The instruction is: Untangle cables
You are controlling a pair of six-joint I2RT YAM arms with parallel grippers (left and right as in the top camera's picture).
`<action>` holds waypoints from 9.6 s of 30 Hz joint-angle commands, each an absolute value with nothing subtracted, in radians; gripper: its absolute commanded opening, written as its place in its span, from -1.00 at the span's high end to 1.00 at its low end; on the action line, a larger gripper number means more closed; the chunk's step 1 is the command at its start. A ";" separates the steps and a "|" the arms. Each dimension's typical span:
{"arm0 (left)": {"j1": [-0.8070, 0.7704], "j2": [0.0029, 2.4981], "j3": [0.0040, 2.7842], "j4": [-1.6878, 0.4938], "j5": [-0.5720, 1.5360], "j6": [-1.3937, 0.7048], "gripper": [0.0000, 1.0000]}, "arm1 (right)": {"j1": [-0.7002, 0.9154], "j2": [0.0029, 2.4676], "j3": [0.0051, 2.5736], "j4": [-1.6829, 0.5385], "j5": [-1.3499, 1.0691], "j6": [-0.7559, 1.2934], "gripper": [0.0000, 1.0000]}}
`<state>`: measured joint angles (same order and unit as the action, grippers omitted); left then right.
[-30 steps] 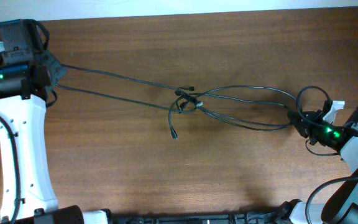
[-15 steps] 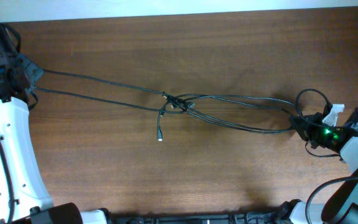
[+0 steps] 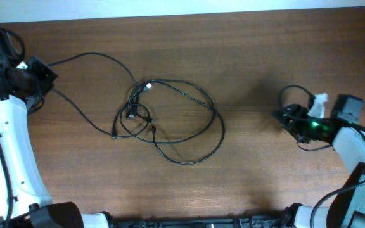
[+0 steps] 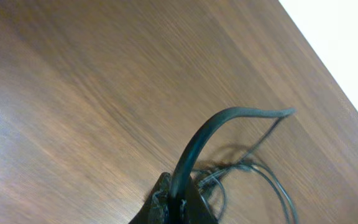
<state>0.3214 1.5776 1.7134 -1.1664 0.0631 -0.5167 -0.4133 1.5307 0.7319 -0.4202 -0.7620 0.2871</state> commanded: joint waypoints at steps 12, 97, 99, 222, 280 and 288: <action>-0.020 1.588 1.732 -1.127 0.205 -0.428 1.00 | 0.216 1.531 0.748 -0.207 -0.764 0.276 -0.66; -0.056 1.588 1.732 -1.229 0.157 -0.116 1.00 | 0.226 1.427 0.809 -0.421 -0.376 0.334 -0.73; -0.091 1.588 1.732 -1.225 0.211 -0.038 1.00 | 0.272 1.454 0.809 -0.368 -0.416 0.335 -0.77; 0.027 1.505 1.831 -0.985 0.107 -0.245 1.00 | 0.014 1.562 0.962 -0.369 -0.224 0.068 0.92; 0.027 1.462 1.861 -1.063 -0.543 -0.488 1.00 | 0.235 1.650 0.953 -0.389 -0.303 0.151 -0.97; 0.089 1.583 1.861 -0.705 -0.656 -0.177 1.00 | 0.235 1.650 0.953 -0.389 -0.303 0.151 -0.97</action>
<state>0.0593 1.5154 1.8660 -0.8001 -0.5533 -0.3408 0.2291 1.6440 0.9550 -0.3882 -0.2977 0.1505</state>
